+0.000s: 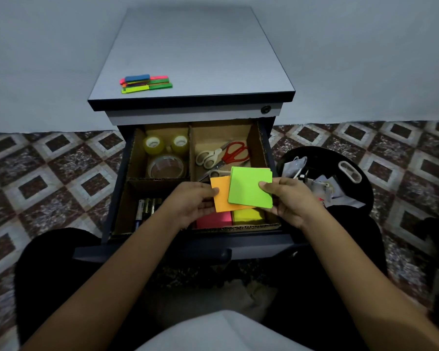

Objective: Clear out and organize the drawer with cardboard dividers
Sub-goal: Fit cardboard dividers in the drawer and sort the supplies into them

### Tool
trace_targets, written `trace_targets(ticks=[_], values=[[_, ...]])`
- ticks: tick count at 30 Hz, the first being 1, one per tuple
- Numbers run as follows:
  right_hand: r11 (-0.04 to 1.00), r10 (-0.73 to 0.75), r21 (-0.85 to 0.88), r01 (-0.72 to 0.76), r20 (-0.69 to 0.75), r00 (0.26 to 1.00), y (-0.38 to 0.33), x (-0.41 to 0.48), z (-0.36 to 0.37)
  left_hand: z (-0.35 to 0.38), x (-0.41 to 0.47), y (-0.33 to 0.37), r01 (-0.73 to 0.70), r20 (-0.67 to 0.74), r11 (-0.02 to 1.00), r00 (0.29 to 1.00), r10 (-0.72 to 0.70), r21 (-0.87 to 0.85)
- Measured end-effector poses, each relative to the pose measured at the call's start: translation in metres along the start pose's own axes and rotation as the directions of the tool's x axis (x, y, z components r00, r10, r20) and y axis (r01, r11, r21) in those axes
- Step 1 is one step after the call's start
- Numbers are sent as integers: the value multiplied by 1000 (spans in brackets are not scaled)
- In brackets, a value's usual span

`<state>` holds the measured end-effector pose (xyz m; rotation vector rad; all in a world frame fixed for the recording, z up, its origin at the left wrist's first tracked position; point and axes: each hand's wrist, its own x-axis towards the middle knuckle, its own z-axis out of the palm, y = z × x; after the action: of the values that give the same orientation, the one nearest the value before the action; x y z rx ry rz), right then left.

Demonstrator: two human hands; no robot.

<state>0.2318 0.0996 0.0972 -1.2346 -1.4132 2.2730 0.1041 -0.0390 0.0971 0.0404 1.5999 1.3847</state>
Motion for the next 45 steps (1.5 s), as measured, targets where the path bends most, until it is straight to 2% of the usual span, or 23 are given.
trace_targets(ticks=[5,14,20,23,25,26,27,28,31,33,36,39,45], values=[[995,-47,-94,40,-77,996,1,4,-6,-11,-2,5,-46,-49,958,997,63,282],[996,-72,-65,65,-98,993,-4,5,-10,-16,2,3,-76,-99,756,978,184,650],[997,-56,-50,53,-70,996,-2,6,-8,-13,3,-1,-107,-61,481,945,320,870],[998,-50,-46,47,-65,997,-2,6,-8,-12,-3,0,-112,-25,263,883,469,958],[998,-43,-45,41,-60,997,-2,5,-8,-14,-8,3,-118,-13,196,827,562,974],[998,-41,-42,38,-55,998,-2,5,-7,-16,-9,5,-140,-11,215,815,579,967],[999,-40,-33,38,-47,998,-2,4,-6,-18,-11,7,-183,-17,290,820,571,939],[999,-38,-16,38,-35,999,-3,2,-4,-19,-11,9,-233,-26,407,841,540,883],[999,-28,47,27,9,1000,-3,-1,2,-15,-14,12,-298,-38,771,923,384,562],[998,-19,68,16,45,999,-3,-3,9,-11,-15,12,-248,0,911,965,263,330],[996,-17,89,9,87,996,0,-6,21,-9,-17,11,-158,92,981,985,148,117],[999,-35,44,31,96,995,1,-6,30,-13,-18,9,-107,82,994,991,108,-15],[981,-60,-178,72,73,996,4,-6,40,-21,-20,2,-113,56,991,992,117,-66]])
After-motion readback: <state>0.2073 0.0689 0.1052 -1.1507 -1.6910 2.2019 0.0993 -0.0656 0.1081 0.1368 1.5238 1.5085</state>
